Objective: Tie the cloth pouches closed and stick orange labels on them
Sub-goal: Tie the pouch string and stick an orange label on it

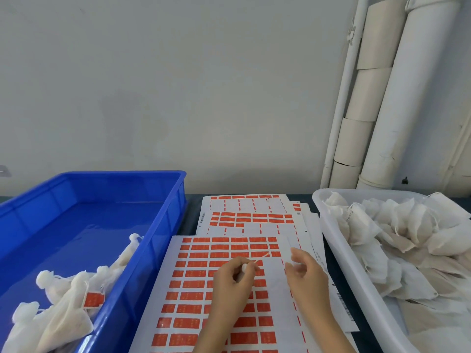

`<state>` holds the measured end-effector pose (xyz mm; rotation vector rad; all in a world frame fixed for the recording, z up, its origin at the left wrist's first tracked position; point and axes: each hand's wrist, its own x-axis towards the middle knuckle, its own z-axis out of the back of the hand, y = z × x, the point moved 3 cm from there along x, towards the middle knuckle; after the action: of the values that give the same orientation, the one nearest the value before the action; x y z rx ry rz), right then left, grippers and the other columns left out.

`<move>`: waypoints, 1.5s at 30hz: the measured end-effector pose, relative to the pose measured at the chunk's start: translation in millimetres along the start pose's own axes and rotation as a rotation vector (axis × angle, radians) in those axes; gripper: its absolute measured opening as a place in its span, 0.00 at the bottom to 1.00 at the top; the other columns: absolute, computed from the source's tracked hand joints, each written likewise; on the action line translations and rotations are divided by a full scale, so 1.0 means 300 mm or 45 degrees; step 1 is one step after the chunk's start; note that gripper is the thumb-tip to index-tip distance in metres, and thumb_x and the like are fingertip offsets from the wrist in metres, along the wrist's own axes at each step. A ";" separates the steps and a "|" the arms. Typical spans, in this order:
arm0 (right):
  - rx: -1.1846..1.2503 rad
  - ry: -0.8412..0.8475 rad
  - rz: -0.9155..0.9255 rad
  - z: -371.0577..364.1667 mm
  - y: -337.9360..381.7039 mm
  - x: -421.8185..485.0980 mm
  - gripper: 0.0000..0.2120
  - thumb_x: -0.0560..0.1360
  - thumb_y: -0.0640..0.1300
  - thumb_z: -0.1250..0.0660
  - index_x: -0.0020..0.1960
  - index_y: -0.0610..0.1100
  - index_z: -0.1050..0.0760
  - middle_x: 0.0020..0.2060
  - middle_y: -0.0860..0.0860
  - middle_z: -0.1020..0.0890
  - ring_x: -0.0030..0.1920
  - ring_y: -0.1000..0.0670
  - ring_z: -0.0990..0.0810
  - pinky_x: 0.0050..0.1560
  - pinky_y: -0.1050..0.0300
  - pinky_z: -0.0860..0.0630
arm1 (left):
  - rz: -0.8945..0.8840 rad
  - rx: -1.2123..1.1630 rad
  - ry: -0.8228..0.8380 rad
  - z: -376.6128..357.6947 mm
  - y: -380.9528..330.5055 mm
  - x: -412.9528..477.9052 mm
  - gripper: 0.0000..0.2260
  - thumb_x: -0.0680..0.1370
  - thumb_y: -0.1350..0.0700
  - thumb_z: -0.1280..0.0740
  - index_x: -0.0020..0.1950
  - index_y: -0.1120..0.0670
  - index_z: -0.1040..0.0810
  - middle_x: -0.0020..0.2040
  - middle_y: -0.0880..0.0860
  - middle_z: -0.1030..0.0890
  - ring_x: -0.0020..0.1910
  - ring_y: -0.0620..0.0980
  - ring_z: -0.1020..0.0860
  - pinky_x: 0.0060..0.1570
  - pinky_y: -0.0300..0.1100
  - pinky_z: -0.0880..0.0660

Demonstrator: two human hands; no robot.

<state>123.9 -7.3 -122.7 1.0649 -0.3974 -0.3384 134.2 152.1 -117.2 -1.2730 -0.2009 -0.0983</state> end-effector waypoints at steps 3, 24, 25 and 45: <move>-0.130 0.040 -0.102 -0.013 0.015 0.024 0.24 0.76 0.43 0.32 0.70 0.48 0.35 0.66 0.47 0.26 0.66 0.46 0.28 0.66 0.48 0.28 | 0.062 -0.015 -0.040 0.000 0.009 0.012 0.08 0.79 0.54 0.36 0.41 0.47 0.20 0.33 0.45 0.19 0.36 0.41 0.21 0.33 0.27 0.26; 0.299 0.498 -0.270 0.013 0.019 0.073 0.06 0.78 0.49 0.34 0.53 0.50 0.22 0.44 0.51 0.15 0.43 0.46 0.15 0.50 0.44 0.19 | -0.024 -0.056 -0.034 -0.014 -0.052 0.058 0.13 0.83 0.59 0.44 0.49 0.44 0.23 0.57 0.44 0.21 0.51 0.41 0.22 0.49 0.32 0.24; 0.340 0.510 -0.281 0.013 0.020 0.072 0.06 0.78 0.48 0.34 0.53 0.50 0.22 0.44 0.51 0.15 0.43 0.46 0.15 0.50 0.44 0.19 | -0.052 -0.038 -0.026 -0.021 -0.059 0.064 0.13 0.83 0.58 0.44 0.50 0.44 0.23 0.57 0.42 0.22 0.56 0.41 0.24 0.56 0.33 0.26; 0.712 0.657 -0.251 0.015 0.037 0.051 0.15 0.68 0.57 0.31 0.53 0.56 0.20 0.49 0.49 0.15 0.51 0.44 0.17 0.57 0.40 0.23 | -0.401 0.134 -0.210 -0.055 -0.027 0.069 0.15 0.70 0.44 0.31 0.56 0.37 0.24 0.52 0.43 0.24 0.51 0.45 0.26 0.51 0.34 0.23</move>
<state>136.0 -12.9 -108.7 1.6910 0.0911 -0.1126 154.7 134.8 -110.1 -1.1370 -0.5420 -0.2492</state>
